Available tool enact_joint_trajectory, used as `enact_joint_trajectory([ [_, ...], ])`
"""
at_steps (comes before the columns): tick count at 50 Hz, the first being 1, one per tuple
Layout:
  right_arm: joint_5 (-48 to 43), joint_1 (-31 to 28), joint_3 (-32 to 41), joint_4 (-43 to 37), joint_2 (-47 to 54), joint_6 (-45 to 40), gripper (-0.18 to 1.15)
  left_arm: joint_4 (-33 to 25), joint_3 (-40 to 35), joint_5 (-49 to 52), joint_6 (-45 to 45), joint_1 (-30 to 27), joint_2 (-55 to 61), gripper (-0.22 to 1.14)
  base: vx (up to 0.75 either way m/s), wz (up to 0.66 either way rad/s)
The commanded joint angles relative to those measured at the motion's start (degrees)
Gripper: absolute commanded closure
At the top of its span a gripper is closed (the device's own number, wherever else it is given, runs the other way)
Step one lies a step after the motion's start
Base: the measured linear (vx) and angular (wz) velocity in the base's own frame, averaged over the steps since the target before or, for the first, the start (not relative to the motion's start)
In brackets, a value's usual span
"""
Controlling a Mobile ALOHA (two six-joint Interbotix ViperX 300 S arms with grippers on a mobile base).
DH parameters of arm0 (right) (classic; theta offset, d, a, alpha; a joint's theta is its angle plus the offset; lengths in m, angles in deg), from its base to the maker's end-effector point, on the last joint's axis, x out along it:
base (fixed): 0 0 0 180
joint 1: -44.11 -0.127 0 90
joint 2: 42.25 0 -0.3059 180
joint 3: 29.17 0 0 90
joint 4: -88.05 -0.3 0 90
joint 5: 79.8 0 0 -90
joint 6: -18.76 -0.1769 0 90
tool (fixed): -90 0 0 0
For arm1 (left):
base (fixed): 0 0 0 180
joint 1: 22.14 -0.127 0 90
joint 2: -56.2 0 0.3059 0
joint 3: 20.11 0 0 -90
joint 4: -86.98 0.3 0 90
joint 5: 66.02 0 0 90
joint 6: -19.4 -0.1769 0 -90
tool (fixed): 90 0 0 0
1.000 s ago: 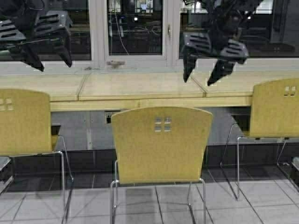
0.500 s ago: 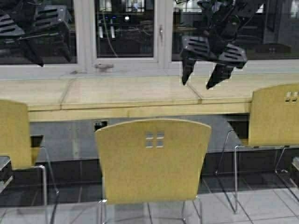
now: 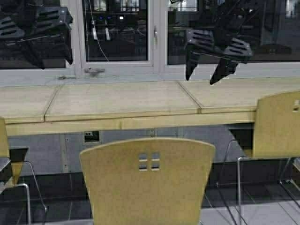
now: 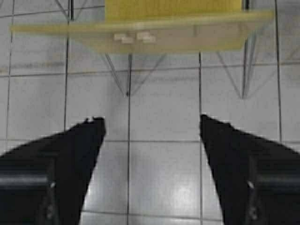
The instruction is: Push the chairs under the table
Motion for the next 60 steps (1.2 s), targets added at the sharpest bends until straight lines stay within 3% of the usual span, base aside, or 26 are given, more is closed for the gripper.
enact_joint_trajectory([
  [1, -0.35, -0.18, 0.62, 0.18, -1.76, -0.26, 0.02, -0.35, -1.14, -0.26, 0.09, -0.09, -0.35, -0.04, 0.27, 0.10],
  [13, -1.41, -0.18, 0.18, -1.32, -2.20, -1.49, 0.02, -0.53, -0.88, 0.53, 2.11, -0.09, -0.70, -0.04, 0.26, 0.14],
  [22, -2.64, -0.26, -3.69, -12.30, -2.46, -8.26, 0.02, -2.72, 1.14, -0.44, 7.56, -0.09, -0.79, -0.04, 0.21, 0.13],
  [33, -6.06, -0.18, -6.24, -24.87, -2.20, -14.85, 0.02, -24.08, 4.83, -5.71, 19.34, 2.11, 6.50, -0.04, 0.10, 0.03],
  [44, -9.49, -0.18, -7.65, -32.87, -0.26, -18.98, 0.02, -45.09, 2.64, -15.29, 21.45, 13.71, 14.59, -0.04, 0.03, 0.00],
  [49, -9.40, -0.18, -7.12, -33.75, 2.55, -19.78, 0.02, -47.11, -0.44, -17.58, 21.53, 17.58, 20.04, -0.04, 0.00, -0.03],
  [60, -9.05, -0.18, -6.15, -36.83, 8.53, -22.32, 0.02, -50.54, -4.39, -18.63, 24.96, 18.63, 30.15, -0.04, 0.00, -0.01],
])
